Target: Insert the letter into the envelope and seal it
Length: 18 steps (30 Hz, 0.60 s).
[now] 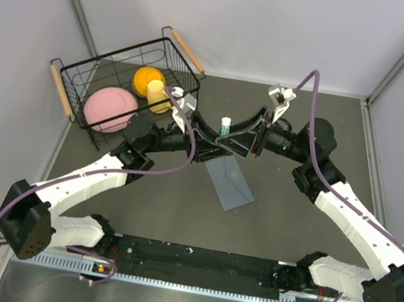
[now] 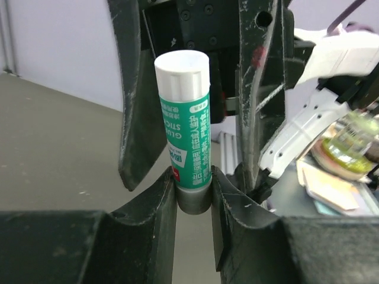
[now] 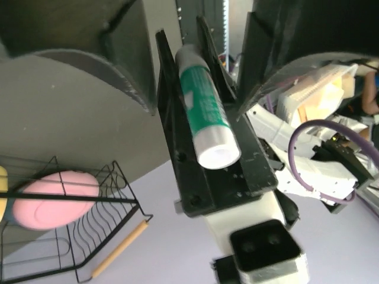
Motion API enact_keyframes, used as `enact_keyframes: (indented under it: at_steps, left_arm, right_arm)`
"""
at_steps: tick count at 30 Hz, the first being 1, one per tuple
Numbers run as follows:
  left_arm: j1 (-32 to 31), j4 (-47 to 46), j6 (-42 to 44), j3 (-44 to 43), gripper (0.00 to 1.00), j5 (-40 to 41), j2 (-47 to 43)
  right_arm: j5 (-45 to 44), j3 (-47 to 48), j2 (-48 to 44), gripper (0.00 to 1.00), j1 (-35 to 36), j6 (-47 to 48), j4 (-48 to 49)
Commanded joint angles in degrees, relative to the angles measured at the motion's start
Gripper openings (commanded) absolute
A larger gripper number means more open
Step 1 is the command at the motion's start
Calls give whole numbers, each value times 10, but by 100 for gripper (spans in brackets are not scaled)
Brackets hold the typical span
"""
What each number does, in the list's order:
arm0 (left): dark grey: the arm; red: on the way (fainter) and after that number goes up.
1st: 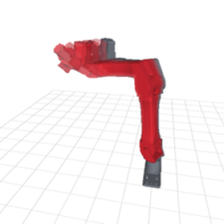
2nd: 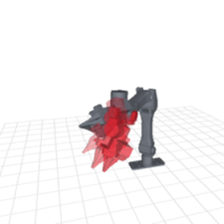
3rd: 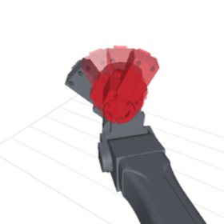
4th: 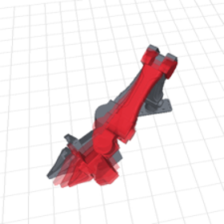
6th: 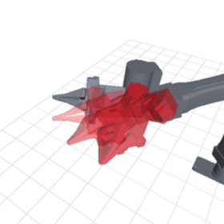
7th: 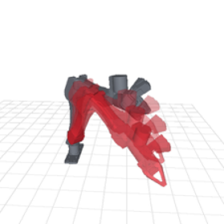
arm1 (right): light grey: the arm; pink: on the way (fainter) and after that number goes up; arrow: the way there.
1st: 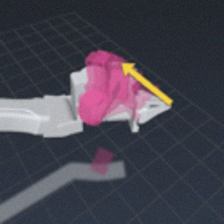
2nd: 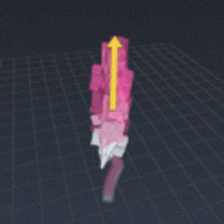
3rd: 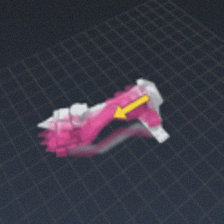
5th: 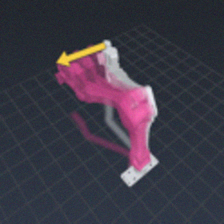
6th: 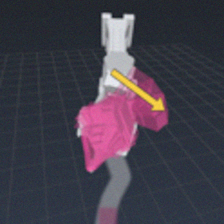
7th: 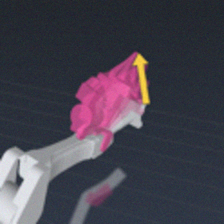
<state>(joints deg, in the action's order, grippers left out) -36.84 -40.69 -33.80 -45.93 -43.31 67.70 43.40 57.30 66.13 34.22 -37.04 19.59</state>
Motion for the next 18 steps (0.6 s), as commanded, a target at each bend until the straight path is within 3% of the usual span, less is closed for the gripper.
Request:
enact_keyframes:
  at_steps: [1,3,6,7,10,13,18]
  left_arm:
    - [8,2,117,-14,0,-57,-49]
    - [10,1,142,7,0,-142,-67]
    - [12,98,237,1,0,-211,-79]
    - [12,163,262,-3,0,-226,-82]
    - [12,236,332,-28,0,-253,-79]
    - [12,226,311,-32,0,-276,-71]
    - [12,110,204,-35,0,-318,-47]
  right_arm:
    - [33,37,-16,76,-18,24,-70]
    - [89,57,-16,86,-39,44,-69]
    - [166,106,-17,87,-43,137,-137]
    - [182,115,-21,87,-43,157,-168]
    - [227,134,-28,89,-37,188,-193]
    - [237,139,-35,89,-14,214,-194]
    - [259,154,-36,89,21,267,-209]
